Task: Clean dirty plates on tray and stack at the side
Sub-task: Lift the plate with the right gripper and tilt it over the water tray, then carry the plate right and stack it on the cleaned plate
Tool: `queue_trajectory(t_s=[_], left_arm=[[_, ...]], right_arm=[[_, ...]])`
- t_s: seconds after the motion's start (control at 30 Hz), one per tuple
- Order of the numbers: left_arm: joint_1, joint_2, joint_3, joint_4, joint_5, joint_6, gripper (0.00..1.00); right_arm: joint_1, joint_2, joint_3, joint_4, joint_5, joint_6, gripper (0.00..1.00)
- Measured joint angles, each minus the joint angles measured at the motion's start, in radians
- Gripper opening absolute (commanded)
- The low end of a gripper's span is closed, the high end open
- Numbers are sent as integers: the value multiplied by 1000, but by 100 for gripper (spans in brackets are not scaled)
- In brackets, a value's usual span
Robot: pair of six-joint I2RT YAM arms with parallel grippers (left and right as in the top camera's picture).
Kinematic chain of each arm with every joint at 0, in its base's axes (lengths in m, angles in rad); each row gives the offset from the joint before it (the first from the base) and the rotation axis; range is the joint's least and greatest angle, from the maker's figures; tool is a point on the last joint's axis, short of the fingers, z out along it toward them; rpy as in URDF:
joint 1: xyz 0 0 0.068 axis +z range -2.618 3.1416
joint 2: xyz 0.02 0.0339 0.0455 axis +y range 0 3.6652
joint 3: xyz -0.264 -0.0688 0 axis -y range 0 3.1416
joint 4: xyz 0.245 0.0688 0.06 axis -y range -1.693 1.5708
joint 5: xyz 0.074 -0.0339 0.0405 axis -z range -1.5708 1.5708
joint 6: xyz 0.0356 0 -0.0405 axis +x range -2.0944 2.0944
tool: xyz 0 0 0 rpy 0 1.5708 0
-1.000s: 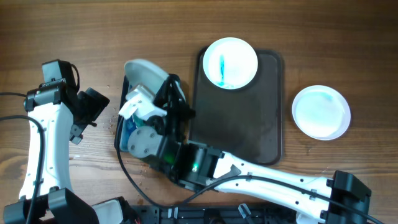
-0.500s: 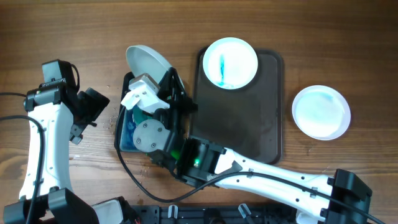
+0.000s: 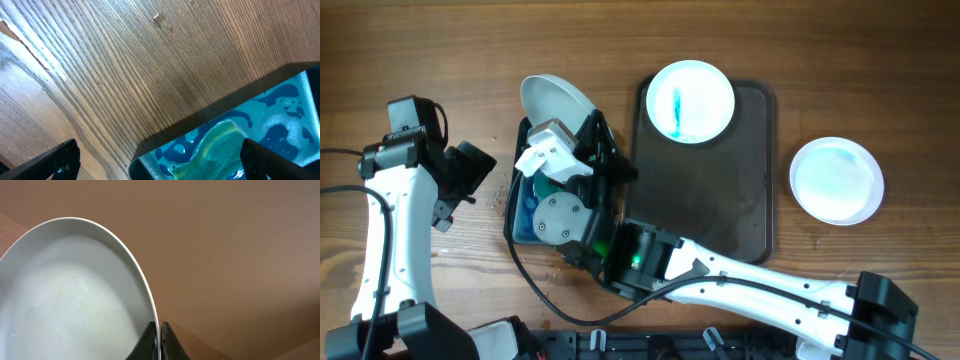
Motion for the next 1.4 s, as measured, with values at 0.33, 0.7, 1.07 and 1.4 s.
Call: queue_trajectory(t_s=[0.33, 0.7, 1.07, 1.4], left_arm=[[0, 0, 0, 0, 0, 0, 100], [0, 0, 0, 0, 0, 0, 100], [0, 0, 0, 0, 0, 0, 100], [0, 0, 0, 0, 0, 0, 100]], right_arm=[[-18, 0, 0, -26, 0, 90, 4], [-107, 0, 0, -436, -243, 550, 4], [-505, -81, 0, -717, -930, 917, 4], [-1144, -330, 2, -1076, -1161, 953, 4]])
